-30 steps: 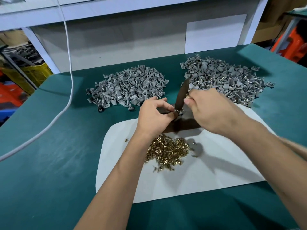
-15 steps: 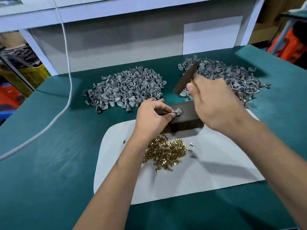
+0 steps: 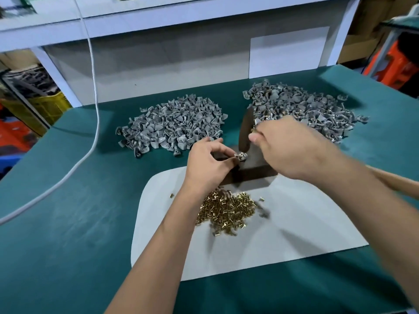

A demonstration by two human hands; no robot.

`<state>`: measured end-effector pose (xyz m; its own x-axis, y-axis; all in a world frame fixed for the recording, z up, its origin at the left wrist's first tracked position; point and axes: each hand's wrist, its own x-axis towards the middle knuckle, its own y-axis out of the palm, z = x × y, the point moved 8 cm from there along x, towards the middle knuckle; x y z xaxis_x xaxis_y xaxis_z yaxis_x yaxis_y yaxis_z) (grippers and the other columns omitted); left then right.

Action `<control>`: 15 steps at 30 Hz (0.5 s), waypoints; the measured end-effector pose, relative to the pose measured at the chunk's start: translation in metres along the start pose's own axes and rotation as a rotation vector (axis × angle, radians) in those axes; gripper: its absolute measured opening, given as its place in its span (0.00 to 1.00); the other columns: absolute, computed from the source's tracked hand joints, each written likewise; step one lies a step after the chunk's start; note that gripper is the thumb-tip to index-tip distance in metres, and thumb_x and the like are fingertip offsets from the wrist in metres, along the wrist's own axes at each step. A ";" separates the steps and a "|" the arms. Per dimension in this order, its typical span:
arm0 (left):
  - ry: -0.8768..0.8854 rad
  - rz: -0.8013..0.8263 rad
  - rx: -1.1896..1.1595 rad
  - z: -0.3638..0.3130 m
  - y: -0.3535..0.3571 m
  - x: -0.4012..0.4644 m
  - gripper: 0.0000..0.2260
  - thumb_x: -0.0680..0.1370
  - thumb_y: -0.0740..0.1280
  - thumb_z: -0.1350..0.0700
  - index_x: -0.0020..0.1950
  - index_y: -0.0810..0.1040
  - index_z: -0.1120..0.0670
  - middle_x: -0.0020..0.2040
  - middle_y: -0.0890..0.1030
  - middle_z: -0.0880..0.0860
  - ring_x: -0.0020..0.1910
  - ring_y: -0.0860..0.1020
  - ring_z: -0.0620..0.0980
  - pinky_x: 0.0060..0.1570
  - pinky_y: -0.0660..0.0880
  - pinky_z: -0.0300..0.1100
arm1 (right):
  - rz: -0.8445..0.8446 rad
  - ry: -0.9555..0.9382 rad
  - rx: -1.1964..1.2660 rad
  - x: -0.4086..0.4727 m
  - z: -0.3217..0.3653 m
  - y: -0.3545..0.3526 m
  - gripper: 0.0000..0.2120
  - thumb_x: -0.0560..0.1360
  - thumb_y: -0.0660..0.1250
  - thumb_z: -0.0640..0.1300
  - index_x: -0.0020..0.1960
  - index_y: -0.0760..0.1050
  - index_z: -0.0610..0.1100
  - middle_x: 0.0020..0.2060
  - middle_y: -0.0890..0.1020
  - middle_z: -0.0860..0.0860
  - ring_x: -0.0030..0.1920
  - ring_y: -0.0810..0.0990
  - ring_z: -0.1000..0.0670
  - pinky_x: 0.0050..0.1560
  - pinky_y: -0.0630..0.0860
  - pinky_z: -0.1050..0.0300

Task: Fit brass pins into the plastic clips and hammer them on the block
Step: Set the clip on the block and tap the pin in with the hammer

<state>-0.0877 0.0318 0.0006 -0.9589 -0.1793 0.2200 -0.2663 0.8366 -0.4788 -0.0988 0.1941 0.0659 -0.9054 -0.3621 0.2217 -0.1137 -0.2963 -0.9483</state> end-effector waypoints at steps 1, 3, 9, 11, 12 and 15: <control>0.000 -0.004 0.003 0.001 0.000 0.001 0.05 0.71 0.79 0.63 0.44 0.88 0.55 0.53 0.81 0.49 0.62 0.68 0.34 0.55 0.58 0.20 | -0.131 -0.015 0.054 -0.002 0.001 -0.011 0.15 0.85 0.55 0.54 0.40 0.66 0.50 0.30 0.71 0.51 0.30 0.71 0.47 0.31 0.69 0.52; -0.002 -0.005 0.003 0.002 0.000 0.003 0.05 0.71 0.79 0.63 0.44 0.88 0.56 0.48 0.79 0.43 0.60 0.69 0.33 0.60 0.58 0.23 | -0.224 -0.025 0.117 -0.009 0.005 -0.012 0.13 0.85 0.54 0.52 0.44 0.65 0.49 0.28 0.68 0.51 0.28 0.69 0.47 0.29 0.64 0.53; 0.001 0.005 0.010 -0.001 -0.001 -0.001 0.04 0.71 0.79 0.63 0.44 0.88 0.56 0.48 0.77 0.43 0.65 0.70 0.40 0.69 0.60 0.37 | 0.088 0.061 -0.031 -0.001 -0.002 0.005 0.18 0.85 0.54 0.54 0.39 0.66 0.47 0.34 0.74 0.49 0.33 0.73 0.48 0.37 0.70 0.51; 0.006 0.002 0.014 0.001 -0.001 0.000 0.04 0.71 0.79 0.62 0.43 0.88 0.56 0.47 0.77 0.44 0.64 0.69 0.38 0.67 0.58 0.34 | -0.132 0.038 0.050 -0.002 -0.003 -0.012 0.17 0.85 0.54 0.54 0.41 0.65 0.47 0.31 0.71 0.49 0.29 0.69 0.50 0.32 0.66 0.51; 0.007 -0.004 0.012 0.002 -0.001 0.001 0.04 0.71 0.79 0.62 0.43 0.88 0.56 0.47 0.77 0.43 0.63 0.68 0.37 0.65 0.57 0.32 | -0.176 0.031 0.078 -0.004 0.000 -0.013 0.16 0.85 0.54 0.53 0.41 0.64 0.48 0.31 0.71 0.49 0.28 0.67 0.51 0.31 0.64 0.52; 0.010 -0.002 0.003 0.003 -0.001 0.001 0.04 0.71 0.78 0.64 0.44 0.88 0.57 0.48 0.79 0.43 0.63 0.67 0.36 0.70 0.56 0.34 | 0.059 -0.006 -0.046 -0.004 0.008 0.018 0.16 0.86 0.54 0.50 0.40 0.64 0.48 0.36 0.76 0.47 0.34 0.71 0.45 0.38 0.71 0.50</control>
<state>-0.0889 0.0290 -0.0011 -0.9571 -0.1760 0.2301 -0.2690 0.8344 -0.4811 -0.0944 0.1834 0.0502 -0.9088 -0.3826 0.1665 -0.0793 -0.2334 -0.9691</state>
